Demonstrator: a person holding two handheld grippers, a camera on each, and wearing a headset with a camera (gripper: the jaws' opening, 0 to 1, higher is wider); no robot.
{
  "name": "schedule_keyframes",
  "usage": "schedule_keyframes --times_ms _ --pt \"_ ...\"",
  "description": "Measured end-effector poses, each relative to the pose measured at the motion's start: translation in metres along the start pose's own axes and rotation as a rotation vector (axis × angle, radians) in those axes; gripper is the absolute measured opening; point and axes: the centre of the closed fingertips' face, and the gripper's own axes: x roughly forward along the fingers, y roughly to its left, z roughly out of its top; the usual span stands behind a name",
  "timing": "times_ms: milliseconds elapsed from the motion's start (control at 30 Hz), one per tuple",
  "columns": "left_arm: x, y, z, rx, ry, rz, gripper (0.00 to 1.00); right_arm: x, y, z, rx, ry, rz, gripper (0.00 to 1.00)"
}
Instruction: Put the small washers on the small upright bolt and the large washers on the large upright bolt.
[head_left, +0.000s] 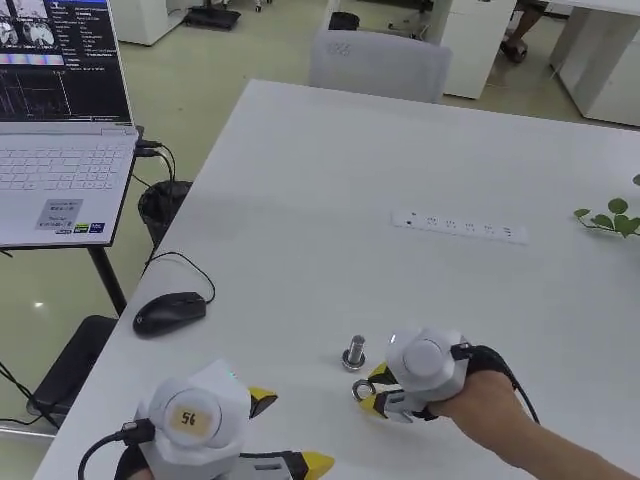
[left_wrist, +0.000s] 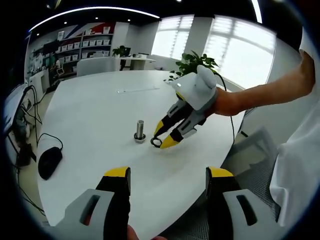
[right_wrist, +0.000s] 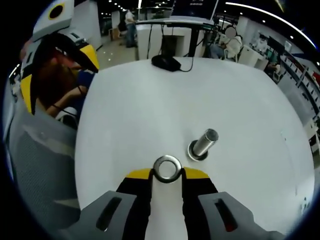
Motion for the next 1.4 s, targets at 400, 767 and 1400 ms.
schedule_keyframes --times_ms 400,767,1400 --pt "0.002 -0.001 0.002 0.005 -0.001 -0.005 0.60 -0.019 -0.024 0.021 0.009 -0.046 -0.054 0.23" --pt "0.000 0.001 0.004 0.006 -0.003 0.000 0.60 -0.021 -0.047 0.042 -0.003 -0.069 -0.083 0.23" --pt "0.000 0.001 0.005 0.008 0.000 -0.001 0.60 -0.007 -0.053 0.044 0.007 -0.029 -0.052 0.23"
